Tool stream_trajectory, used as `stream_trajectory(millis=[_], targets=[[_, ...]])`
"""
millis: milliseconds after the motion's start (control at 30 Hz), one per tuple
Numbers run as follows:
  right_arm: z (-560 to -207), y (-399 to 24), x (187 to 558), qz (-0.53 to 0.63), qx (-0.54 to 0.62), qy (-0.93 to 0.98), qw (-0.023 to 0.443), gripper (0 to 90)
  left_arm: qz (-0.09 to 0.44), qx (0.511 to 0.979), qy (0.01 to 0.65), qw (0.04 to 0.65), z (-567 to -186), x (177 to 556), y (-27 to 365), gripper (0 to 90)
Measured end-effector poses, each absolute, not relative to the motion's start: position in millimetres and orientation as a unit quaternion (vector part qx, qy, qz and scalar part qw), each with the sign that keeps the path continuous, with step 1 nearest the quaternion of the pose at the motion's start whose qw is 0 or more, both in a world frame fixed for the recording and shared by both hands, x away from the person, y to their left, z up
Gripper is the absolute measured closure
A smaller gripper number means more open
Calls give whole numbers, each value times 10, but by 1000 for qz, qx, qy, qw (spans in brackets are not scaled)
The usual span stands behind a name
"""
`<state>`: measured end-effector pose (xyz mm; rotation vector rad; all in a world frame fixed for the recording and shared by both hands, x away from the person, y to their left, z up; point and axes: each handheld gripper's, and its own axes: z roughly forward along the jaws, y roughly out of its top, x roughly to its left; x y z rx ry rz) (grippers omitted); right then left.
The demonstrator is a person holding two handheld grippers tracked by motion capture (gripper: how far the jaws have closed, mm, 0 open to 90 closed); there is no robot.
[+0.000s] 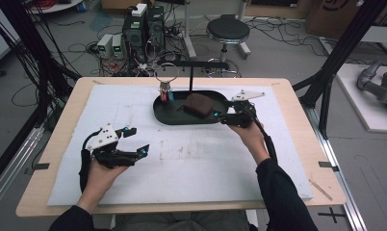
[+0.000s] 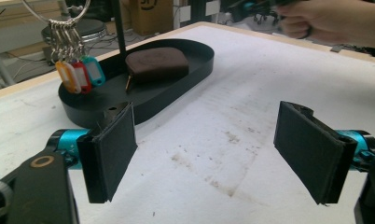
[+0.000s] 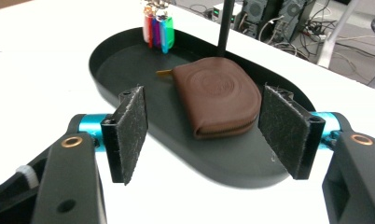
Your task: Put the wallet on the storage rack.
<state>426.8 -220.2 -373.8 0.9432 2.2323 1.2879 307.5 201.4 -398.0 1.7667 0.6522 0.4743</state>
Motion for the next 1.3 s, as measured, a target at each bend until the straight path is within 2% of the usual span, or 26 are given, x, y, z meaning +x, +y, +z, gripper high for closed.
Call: stream_trajectory(millis=[367,667,1300], targets=[[-3785,-2716,3777,495,356,770,189,251,213,750,295,552,-4028,3135,2081,204],[-3899,-3077,3542,502,374,756,192,220,229,742,315,546,-4062,3167,2197,196],[-3978,-3235,3558,501,384,750,199,209,257,733,346,527,-4133,3132,2385,193]])
